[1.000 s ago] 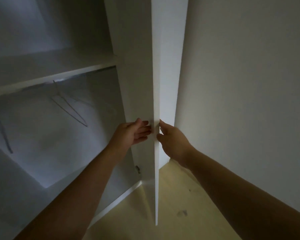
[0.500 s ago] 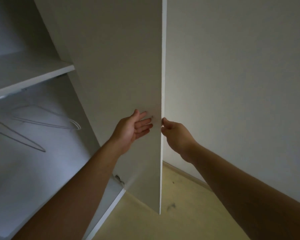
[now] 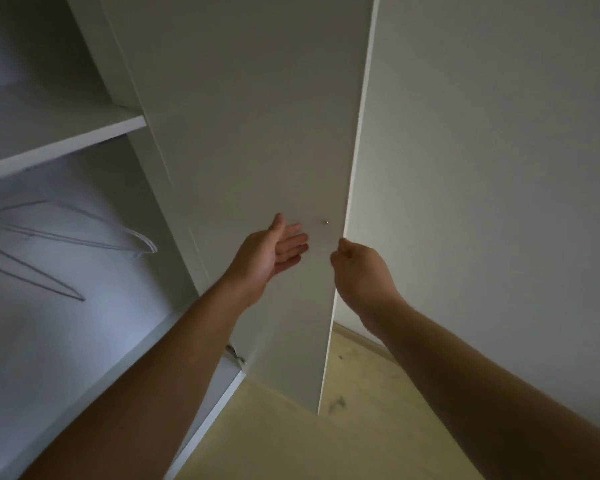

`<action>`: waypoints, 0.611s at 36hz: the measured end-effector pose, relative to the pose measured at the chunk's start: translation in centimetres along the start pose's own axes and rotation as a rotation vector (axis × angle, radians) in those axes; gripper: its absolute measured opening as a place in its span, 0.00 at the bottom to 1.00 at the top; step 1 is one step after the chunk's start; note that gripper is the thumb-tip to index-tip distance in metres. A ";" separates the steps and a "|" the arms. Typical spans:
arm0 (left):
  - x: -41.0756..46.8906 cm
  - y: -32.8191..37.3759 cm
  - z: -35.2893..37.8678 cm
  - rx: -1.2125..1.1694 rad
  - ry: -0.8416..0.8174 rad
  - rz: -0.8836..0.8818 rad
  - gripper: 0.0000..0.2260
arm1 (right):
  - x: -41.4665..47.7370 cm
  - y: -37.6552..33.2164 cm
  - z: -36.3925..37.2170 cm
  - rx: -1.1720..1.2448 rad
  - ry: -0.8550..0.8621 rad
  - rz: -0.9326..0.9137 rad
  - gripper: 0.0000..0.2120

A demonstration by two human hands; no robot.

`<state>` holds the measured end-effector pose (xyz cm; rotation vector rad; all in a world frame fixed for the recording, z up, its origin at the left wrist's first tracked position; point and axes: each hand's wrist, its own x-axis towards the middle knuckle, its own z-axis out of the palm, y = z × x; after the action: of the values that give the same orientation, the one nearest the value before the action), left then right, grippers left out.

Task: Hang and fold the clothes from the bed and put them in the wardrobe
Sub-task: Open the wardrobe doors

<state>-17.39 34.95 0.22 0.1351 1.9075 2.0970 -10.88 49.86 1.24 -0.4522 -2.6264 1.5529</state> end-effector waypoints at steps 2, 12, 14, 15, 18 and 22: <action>-1.7 -0.5 -1.6 0.023 0.039 0.008 0.26 | -1.3 -0.7 1.4 0.013 -0.041 -0.013 0.23; -14.7 -4.2 -12.9 -0.056 0.601 -0.020 0.21 | -5.7 -6.1 10.7 0.020 -0.312 -0.164 0.22; -17.6 -4.6 -15.6 -0.087 0.730 -0.060 0.21 | -7.3 -6.9 13.5 0.019 -0.403 -0.178 0.21; -19.5 -5.0 -17.4 -0.115 0.804 -0.072 0.21 | -8.4 -7.6 15.6 0.015 -0.459 -0.189 0.20; -22.9 -5.5 -21.2 -0.168 0.939 -0.085 0.20 | -10.7 -8.8 19.8 -0.002 -0.572 -0.226 0.20; -26.1 -6.1 -26.4 -0.157 1.106 -0.085 0.20 | -13.2 -10.4 25.1 -0.046 -0.700 -0.296 0.19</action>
<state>1.28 2.77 -5.34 -1.3653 2.1126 2.4608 -5.47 20.22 -0.85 0.5695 -2.9996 1.7793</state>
